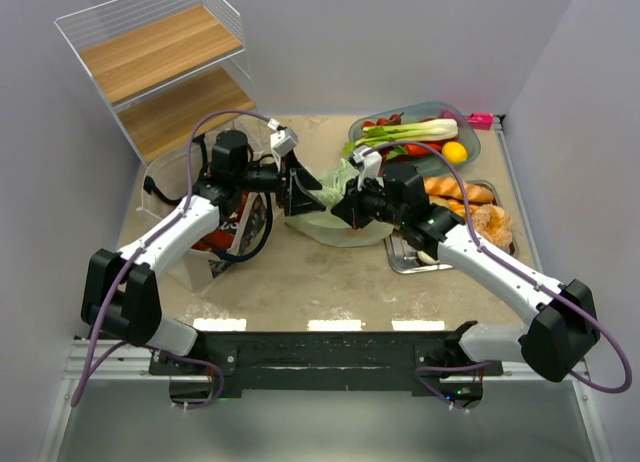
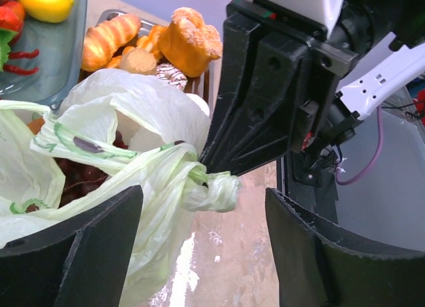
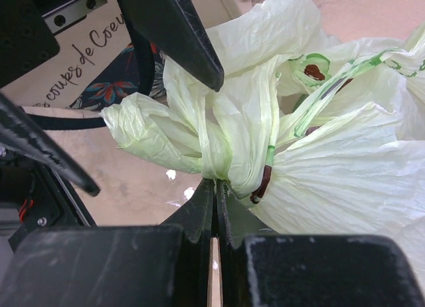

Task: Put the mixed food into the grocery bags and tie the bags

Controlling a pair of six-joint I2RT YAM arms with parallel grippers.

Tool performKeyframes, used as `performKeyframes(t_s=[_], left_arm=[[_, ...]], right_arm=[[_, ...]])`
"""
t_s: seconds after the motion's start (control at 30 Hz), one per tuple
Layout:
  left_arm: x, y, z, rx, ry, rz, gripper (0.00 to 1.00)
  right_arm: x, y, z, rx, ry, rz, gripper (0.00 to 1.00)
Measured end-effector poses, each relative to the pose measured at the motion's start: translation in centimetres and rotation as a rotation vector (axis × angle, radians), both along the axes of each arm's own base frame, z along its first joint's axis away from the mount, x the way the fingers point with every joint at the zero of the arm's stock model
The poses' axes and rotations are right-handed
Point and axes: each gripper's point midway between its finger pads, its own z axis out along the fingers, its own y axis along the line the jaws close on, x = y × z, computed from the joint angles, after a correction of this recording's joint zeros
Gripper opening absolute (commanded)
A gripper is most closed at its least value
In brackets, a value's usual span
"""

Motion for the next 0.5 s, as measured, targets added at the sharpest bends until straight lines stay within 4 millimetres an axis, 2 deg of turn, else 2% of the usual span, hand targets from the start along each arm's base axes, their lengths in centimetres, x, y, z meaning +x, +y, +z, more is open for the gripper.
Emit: performKeyframes(t_s=[0.23,0.4,0.43,0.5], left_arm=[[0.3,-0.1,0.4,-0.014,-0.028,-0.002,0.81],[0.9,-0.4,-0.4,-0.006,-0.012,0.016,0.75],[1.0,-0.5,-0.5,-0.003,-0.01,0.021,0.73],[1.2,-0.8,-0.9,0.004,-0.004,0.028,0.63]], right_arm=[[0.0,0.0,0.0,0.001,-0.001,0.001,0.0],[0.1,0.1,0.1,0.004,-0.005,0.001,0.0],[0.1,0.1,0.2,0.005,-0.006,0.002,0.0],[0.1,0.1,0.2,0.005,-0.006,0.002,0.0]])
